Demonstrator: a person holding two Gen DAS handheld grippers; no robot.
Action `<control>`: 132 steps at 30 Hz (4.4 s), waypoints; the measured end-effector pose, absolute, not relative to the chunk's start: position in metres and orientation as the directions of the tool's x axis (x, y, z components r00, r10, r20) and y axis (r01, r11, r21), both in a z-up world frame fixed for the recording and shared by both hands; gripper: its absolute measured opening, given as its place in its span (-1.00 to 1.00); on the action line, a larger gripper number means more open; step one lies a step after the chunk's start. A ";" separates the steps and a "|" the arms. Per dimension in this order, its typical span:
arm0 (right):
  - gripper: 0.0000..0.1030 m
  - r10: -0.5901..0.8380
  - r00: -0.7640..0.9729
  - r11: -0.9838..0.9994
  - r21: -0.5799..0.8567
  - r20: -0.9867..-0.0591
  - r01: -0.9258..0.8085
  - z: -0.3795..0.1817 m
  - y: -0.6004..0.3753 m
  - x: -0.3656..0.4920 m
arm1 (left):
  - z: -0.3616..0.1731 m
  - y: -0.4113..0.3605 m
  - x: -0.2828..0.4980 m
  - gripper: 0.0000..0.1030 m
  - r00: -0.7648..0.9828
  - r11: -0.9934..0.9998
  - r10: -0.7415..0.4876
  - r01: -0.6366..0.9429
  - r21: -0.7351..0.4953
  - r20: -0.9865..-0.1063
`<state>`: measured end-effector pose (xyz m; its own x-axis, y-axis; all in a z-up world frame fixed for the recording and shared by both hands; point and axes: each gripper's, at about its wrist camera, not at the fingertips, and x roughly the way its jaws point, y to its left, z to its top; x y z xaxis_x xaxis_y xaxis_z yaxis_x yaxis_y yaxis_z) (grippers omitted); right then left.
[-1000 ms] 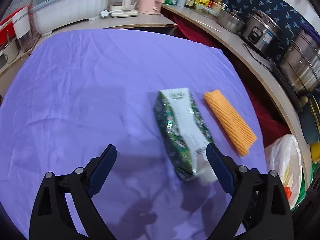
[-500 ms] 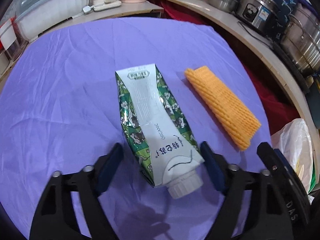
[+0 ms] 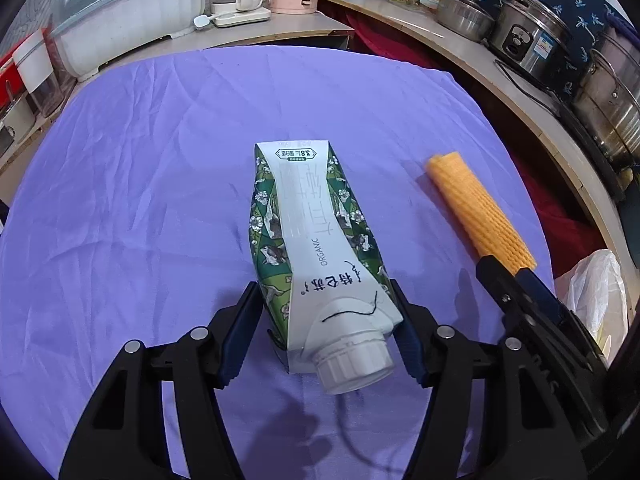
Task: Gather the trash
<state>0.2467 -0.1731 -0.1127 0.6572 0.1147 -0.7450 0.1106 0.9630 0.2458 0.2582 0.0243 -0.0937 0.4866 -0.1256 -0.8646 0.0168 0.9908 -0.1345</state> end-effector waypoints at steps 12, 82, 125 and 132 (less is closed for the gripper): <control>-0.77 0.093 0.640 0.958 0.243 -0.763 0.151 -0.107 -0.193 0.241 | -0.084 0.021 0.245 0.14 0.497 0.989 -0.143 0.046 -0.138 -0.856; -0.77 -0.083 0.755 0.755 0.453 -0.651 0.474 -0.064 -0.416 0.014 | -0.026 -0.267 0.139 0.33 0.465 0.806 -0.465 0.574 -0.144 -0.753; 0.62 -0.187 0.742 0.857 0.262 -0.644 0.443 -0.016 -0.335 -0.018 | -0.002 -0.149 0.083 0.73 0.619 0.917 -0.285 0.398 -0.020 -0.732; 0.63 -0.199 0.726 0.869 0.225 -0.659 0.442 -0.015 -0.323 -0.029 | -0.004 -0.135 0.073 0.76 0.620 0.925 -0.262 0.379 -0.010 -0.740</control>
